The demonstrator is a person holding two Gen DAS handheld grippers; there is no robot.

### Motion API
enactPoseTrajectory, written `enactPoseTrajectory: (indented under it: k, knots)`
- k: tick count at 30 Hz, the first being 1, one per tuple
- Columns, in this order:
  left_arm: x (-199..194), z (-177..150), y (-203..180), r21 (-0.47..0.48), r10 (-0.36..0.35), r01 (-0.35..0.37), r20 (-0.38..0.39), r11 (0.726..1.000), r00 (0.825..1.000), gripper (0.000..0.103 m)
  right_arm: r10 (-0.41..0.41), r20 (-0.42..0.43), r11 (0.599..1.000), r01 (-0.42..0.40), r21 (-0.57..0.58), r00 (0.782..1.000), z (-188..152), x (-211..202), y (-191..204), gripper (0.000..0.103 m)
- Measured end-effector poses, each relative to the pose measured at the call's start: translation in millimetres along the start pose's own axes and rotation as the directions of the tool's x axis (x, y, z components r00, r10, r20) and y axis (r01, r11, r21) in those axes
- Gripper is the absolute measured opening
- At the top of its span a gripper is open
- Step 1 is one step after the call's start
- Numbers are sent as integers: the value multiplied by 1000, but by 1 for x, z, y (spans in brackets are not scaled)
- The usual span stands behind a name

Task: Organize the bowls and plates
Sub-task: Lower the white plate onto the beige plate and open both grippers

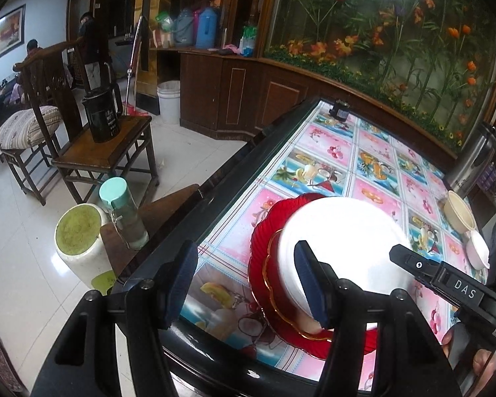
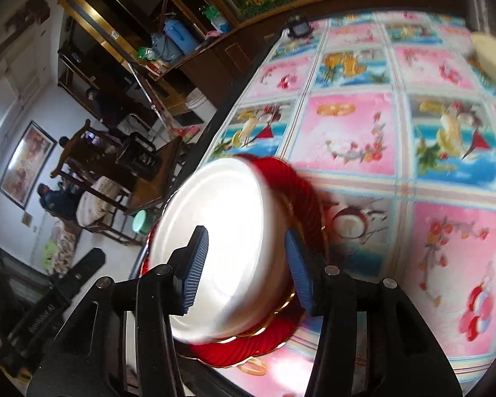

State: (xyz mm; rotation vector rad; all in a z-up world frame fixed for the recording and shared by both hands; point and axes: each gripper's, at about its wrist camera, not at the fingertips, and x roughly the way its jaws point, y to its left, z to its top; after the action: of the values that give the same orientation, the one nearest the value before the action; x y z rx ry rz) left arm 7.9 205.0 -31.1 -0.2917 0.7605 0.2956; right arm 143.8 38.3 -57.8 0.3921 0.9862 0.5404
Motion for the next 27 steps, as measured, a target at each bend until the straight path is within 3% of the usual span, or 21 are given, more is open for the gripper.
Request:
enactPoseTrajectory:
  k: [13, 27]
  knots:
    - [-19, -3, -33, 53, -54, 53, 28, 997, 998, 64, 44, 99, 994, -54, 98, 994, 9, -39, -41, 50]
    - [-30, -27, -108, 240, -147, 148, -19, 959, 989, 67, 29, 134, 970, -60, 234, 991, 11, -62, -107, 51]
